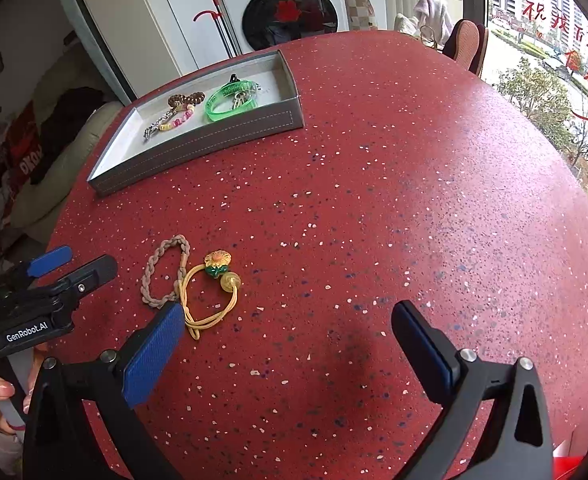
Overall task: Organize jewelry
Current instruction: 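Withdraw both tools toward the braided bracelet and yellow flower hair tie, then grasp the braided brown bracelet with the left tool while the right tool grasps the yellow flower hair tie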
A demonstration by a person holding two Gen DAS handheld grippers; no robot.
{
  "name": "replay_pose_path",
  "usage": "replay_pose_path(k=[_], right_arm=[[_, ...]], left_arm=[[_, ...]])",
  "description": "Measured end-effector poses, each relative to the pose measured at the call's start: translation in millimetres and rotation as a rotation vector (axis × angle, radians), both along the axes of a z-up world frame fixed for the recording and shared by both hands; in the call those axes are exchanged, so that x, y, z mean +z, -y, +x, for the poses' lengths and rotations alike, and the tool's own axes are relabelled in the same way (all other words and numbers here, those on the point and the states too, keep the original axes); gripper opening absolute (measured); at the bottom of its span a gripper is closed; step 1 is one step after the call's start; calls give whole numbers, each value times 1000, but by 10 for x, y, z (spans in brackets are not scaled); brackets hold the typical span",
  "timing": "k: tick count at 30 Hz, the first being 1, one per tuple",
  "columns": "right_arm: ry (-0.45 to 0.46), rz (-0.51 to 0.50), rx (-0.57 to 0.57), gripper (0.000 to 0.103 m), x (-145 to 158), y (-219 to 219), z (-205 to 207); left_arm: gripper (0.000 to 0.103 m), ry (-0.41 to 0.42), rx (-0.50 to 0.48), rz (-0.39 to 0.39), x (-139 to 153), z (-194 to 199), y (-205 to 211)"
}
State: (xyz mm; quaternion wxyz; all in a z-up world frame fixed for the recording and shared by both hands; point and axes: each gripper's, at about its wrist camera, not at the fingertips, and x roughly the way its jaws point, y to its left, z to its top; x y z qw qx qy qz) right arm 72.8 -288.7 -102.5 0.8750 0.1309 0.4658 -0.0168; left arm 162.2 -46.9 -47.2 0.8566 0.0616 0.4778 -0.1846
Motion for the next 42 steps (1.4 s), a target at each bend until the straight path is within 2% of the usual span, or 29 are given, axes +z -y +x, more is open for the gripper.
replay_pose_path(k=[5, 12, 20, 23, 25, 27, 30, 31, 33, 37, 39, 42], right_arm=[[-3, -43, 39, 100, -36, -79, 18], [-5, -73, 139, 77, -96, -207, 137], [-4, -170, 265, 53, -154, -435, 281], [-2, -207, 290, 46, -163, -492, 301], [3, -212, 307, 37, -161, -514, 291], [7, -217, 320, 26, -157, -533, 278], [9, -224, 339, 16, -147, -576, 257], [10, -223, 342, 15, -147, -585, 255], [11, -223, 340, 15, -146, -592, 250], [15, -212, 316, 14, -135, -559, 231], [19, -192, 301, 14, -114, -522, 227], [29, -176, 283, 14, -69, -474, 218]], left_arm=[[103, -4, -17, 58, -114, 44, 118], [103, 1, -15, 97, -197, 140, 181], [103, 31, -35, 132, -201, 168, 243], [103, 33, -58, 118, -174, 129, 269], [97, 37, -74, 119, -158, 107, 295], [85, 35, -95, 111, -139, 76, 319], [72, 28, -122, 108, -123, 44, 369], [69, 25, -131, 106, -118, 33, 385], [56, 14, -150, 100, -109, 10, 407], [50, 3, -181, 98, -98, -38, 441], [24, -16, -207, 71, -95, -55, 452], [24, -12, -222, 69, -93, -87, 472]])
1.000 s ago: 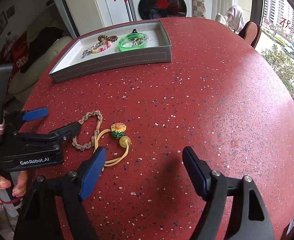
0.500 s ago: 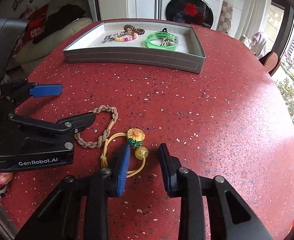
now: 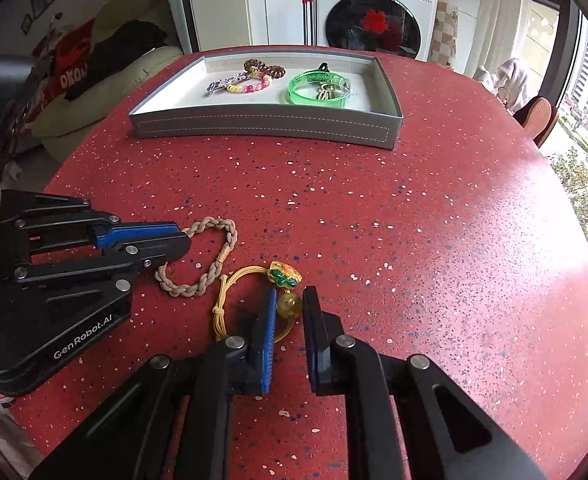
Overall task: Organize jewelry
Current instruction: 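Grasp the braided brown bracelet with the left tool while the right tool grasps the yellow flower hair tie, then carry the braided bracelet and yellow hair tie into the tray and open both tools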
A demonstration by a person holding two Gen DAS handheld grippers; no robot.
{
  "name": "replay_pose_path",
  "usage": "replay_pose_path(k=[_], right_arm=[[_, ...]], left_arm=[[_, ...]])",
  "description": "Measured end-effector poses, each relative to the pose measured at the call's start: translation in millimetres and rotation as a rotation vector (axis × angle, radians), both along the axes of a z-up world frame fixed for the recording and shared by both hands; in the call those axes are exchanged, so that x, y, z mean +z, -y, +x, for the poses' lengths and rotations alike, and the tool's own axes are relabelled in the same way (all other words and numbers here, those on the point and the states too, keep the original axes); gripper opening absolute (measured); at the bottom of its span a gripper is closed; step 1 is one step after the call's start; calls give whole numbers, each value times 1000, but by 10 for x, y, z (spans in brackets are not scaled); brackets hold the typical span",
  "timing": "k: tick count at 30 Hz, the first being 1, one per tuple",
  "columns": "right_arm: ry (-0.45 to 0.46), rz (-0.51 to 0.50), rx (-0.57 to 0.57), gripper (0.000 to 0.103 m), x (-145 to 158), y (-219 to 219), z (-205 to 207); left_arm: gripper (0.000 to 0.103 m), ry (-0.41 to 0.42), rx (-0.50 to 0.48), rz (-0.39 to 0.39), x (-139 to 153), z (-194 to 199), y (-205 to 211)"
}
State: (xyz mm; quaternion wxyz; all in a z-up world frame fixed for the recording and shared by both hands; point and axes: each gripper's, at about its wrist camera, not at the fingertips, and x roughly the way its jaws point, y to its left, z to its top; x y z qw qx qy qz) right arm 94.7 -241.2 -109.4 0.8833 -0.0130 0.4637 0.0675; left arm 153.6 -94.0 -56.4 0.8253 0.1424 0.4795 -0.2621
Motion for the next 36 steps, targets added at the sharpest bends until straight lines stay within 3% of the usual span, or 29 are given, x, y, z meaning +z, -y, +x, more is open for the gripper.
replay_pose_path(k=[13, 36], right_arm=[[26, 69, -62, 14, 150, 172, -42], [74, 127, -93, 14, 493, 256, 153]], left_arm=[[24, -17, 63, -130, 191, 32, -278], [24, 58, 126, -223, 589, 228, -544]])
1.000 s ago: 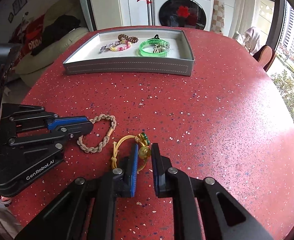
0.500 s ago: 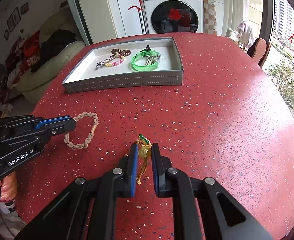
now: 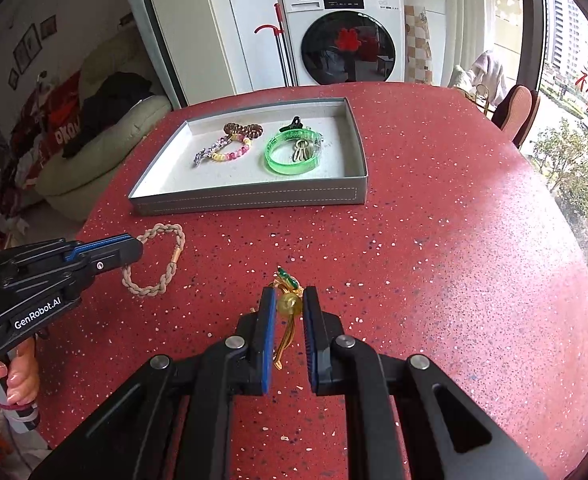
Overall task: Organize jewelry
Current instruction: 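Carry the braided bracelet and yellow hair tie into the tray and open both tools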
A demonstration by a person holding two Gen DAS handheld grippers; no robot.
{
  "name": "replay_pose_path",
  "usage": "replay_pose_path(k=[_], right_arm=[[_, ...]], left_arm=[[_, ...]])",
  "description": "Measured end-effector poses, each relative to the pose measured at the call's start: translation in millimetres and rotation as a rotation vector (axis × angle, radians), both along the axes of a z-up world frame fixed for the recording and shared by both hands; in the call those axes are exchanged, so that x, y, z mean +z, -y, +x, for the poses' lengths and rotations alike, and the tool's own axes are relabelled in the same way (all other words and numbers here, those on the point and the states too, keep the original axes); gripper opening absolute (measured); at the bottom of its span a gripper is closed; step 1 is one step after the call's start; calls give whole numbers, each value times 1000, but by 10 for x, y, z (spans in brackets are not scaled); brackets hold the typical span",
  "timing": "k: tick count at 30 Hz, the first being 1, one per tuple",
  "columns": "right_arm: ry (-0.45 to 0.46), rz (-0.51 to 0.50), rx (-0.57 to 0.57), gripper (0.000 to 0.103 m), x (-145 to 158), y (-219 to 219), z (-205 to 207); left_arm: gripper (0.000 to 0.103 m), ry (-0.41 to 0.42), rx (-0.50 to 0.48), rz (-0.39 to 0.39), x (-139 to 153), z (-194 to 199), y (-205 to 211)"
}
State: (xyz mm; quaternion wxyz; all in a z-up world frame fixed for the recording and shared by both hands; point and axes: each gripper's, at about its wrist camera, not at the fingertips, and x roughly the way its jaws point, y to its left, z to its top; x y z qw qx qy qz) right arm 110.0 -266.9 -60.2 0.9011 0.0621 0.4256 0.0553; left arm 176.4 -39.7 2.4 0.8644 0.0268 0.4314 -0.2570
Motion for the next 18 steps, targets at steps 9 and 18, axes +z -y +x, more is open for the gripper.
replay_pose_path(k=[9, 18], right_arm=[[17, 11, 6, 15, 176, -4, 252], [50, 41, 4, 15, 373, -42, 710]], left_arm=[[24, 25, 46, -26, 122, 271, -134], [24, 56, 93, -51, 215, 633, -231]])
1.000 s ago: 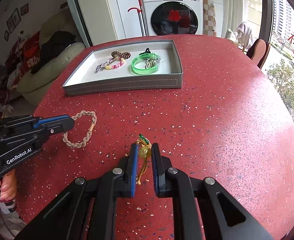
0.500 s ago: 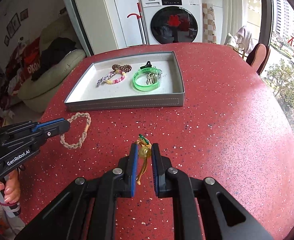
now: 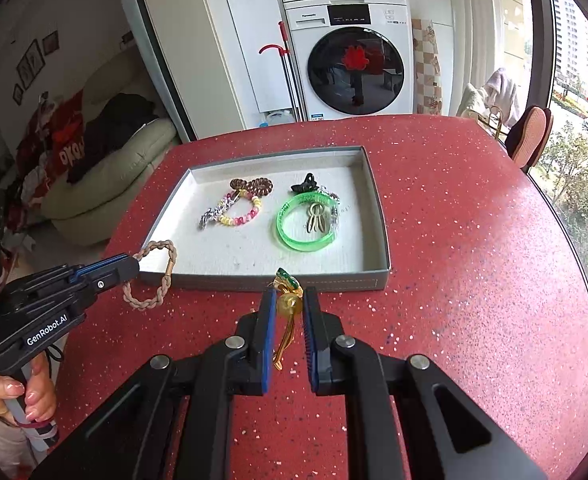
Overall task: Organize jewelry
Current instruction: 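Carry the braided bracelet and yellow hair tie into the tray and open both tools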
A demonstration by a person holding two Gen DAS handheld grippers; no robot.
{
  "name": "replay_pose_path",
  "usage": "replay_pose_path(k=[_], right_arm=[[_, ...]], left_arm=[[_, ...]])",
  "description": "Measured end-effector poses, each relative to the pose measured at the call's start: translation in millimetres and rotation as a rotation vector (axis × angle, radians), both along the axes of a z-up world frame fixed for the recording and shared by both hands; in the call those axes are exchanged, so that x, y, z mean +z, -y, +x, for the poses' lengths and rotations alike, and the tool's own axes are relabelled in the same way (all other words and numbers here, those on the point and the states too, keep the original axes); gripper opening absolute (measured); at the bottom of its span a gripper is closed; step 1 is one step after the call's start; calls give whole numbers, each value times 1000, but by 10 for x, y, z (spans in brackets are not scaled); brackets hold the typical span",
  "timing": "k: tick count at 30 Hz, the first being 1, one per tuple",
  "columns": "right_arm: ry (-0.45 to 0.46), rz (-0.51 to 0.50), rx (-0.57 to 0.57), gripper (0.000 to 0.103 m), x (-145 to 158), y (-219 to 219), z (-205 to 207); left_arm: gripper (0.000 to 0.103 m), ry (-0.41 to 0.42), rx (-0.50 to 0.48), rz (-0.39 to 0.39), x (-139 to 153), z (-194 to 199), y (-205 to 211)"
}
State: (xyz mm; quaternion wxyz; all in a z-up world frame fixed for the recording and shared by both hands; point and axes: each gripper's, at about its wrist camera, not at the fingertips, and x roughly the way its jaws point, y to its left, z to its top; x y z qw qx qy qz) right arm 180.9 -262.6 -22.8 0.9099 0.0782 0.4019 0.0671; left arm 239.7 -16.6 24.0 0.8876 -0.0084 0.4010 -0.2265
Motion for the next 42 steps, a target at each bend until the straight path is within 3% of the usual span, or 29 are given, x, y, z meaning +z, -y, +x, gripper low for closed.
replay_pose_path(k=[9, 24, 30, 36, 42], right_arm=[[-31, 95, 18, 14, -50, -98, 610], [-178, 153, 51, 14, -647, -349, 1196], [-210, 119, 28, 14, -821, -306, 1270], [-193, 59, -13, 14, -810, -179, 1293], [-195, 38, -15, 15, -861, -172, 1277]], left_arm=[[24, -33, 65, 16, -157, 451, -45], [24, -111, 99, 98, -643, 822, 66], [24, -118, 114, 136, -757, 876, 120], [24, -138, 118, 159, -853, 901, 123], [24, -109, 108, 216, -871, 847, 197]])
